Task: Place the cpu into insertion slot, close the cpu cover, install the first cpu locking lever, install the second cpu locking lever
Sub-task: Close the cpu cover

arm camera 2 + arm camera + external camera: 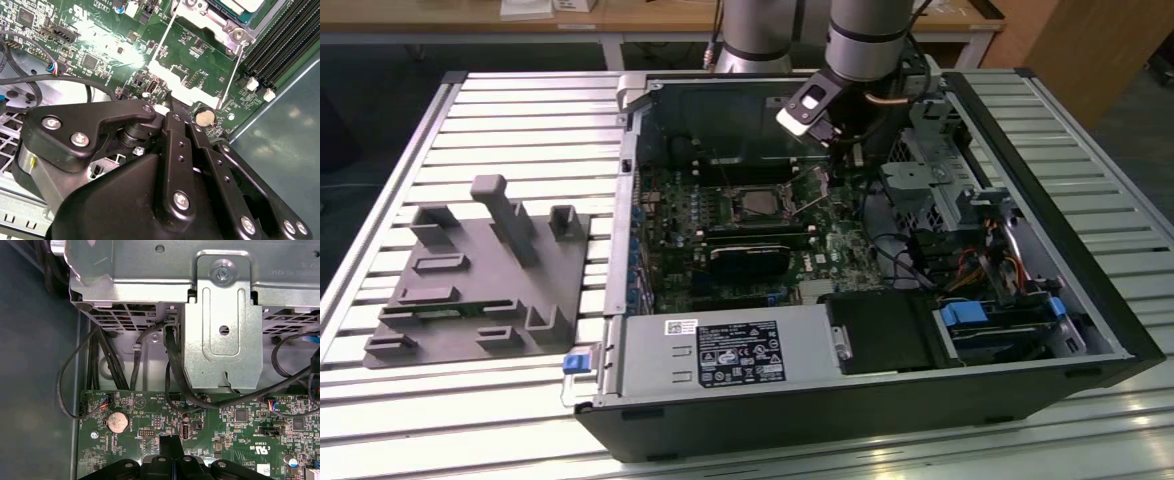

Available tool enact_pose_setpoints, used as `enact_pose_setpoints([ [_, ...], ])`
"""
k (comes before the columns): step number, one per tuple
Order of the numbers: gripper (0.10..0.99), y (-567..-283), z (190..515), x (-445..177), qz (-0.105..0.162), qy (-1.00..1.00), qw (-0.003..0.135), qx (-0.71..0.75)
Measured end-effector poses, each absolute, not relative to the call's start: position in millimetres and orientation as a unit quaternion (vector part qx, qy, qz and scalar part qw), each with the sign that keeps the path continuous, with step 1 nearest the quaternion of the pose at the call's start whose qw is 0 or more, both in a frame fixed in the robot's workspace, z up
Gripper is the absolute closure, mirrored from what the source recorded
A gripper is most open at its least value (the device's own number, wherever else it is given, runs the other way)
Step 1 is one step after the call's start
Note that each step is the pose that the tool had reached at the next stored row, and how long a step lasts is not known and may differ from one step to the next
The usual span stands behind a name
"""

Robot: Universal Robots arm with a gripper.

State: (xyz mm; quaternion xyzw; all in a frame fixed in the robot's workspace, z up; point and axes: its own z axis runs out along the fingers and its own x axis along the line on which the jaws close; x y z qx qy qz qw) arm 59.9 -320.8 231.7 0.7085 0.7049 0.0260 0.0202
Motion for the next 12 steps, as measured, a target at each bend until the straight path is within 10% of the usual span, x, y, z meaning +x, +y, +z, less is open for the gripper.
enact_pose_setpoints([
  [12, 0.980, -320.8, 231.7, 54.9, 0.026, 0.705, 0.020, 0.708],
])
